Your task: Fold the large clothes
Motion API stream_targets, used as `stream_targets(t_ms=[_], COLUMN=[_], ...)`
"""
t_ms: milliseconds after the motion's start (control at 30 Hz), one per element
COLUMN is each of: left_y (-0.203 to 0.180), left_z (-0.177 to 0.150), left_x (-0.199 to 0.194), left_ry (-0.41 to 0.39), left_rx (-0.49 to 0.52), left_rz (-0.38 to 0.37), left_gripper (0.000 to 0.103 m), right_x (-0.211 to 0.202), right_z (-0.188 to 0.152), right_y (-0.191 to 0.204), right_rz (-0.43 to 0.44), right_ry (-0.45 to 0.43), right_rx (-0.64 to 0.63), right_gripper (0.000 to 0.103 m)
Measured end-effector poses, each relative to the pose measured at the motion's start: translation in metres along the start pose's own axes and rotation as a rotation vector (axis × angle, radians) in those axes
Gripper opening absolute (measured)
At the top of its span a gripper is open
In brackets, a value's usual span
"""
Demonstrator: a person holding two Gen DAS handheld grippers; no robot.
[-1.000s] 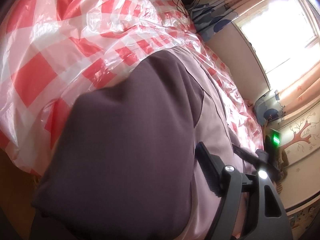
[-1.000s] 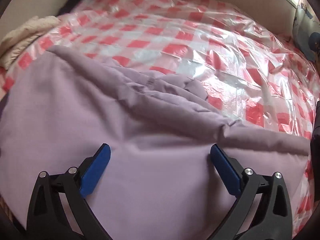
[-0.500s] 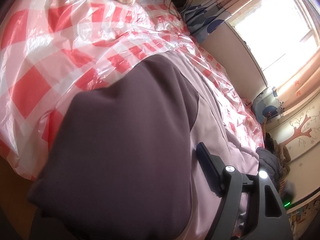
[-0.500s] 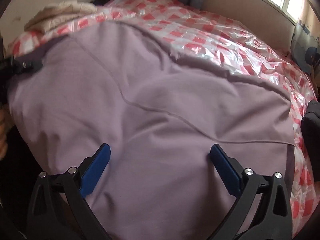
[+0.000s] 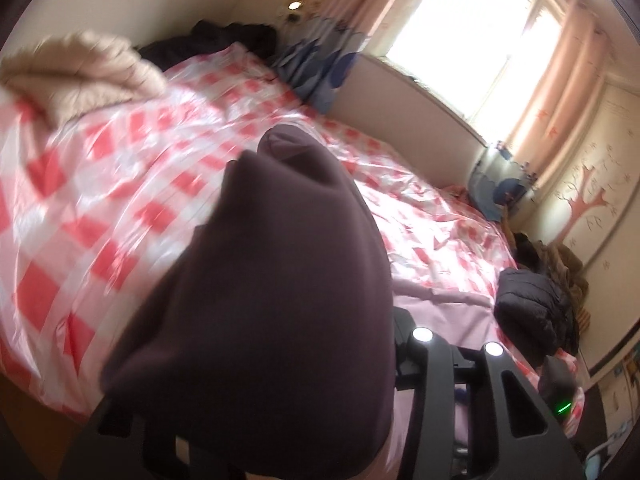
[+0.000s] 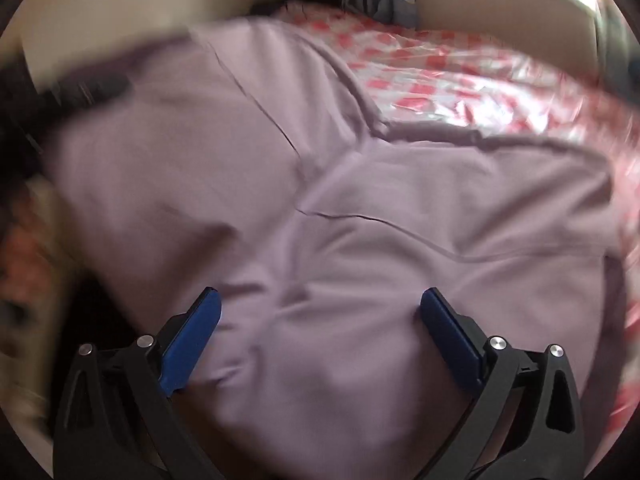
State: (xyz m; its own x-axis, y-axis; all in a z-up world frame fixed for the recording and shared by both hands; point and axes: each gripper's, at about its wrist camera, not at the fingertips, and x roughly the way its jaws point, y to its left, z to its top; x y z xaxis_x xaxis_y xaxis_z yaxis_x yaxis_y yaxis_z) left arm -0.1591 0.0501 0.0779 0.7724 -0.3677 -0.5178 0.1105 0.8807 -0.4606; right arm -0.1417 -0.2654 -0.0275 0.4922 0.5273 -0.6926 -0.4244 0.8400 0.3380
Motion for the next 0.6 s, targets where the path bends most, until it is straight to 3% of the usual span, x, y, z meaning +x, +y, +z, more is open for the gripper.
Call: stream_targets(t_ms=[100,233,333,600], left_y=[-0.028,-0.081,-0.123,-0.226], left_z=[0.004,0.000,-0.013,-0.075], left_x=[0.000,0.004,0.014,0.060], left_ry=[-0.015,-0.030,-0.023,0.034], left_rx=[0.070,0.204,0.304,0.544], left_rz=[-0.017,-0.049,-0.081,-0.165], left_gripper=[0.045,0.045,0.045,0.045], right_x=[-0.045,-0.090,-0.114,-0.150], right_z=[-0.007,-0.022,-0.033,-0.035], right_y=[-0.049,-0.125,-0.169,-0.230], right_rz=[0.225,0.390,0.431,0.461], right_ry=[-0.118,-0.226,-0.288,-0.355], right_rx=[0.220,0.455,0.573,0.673], right_gripper=[0.097,0.097,0.097,0.097])
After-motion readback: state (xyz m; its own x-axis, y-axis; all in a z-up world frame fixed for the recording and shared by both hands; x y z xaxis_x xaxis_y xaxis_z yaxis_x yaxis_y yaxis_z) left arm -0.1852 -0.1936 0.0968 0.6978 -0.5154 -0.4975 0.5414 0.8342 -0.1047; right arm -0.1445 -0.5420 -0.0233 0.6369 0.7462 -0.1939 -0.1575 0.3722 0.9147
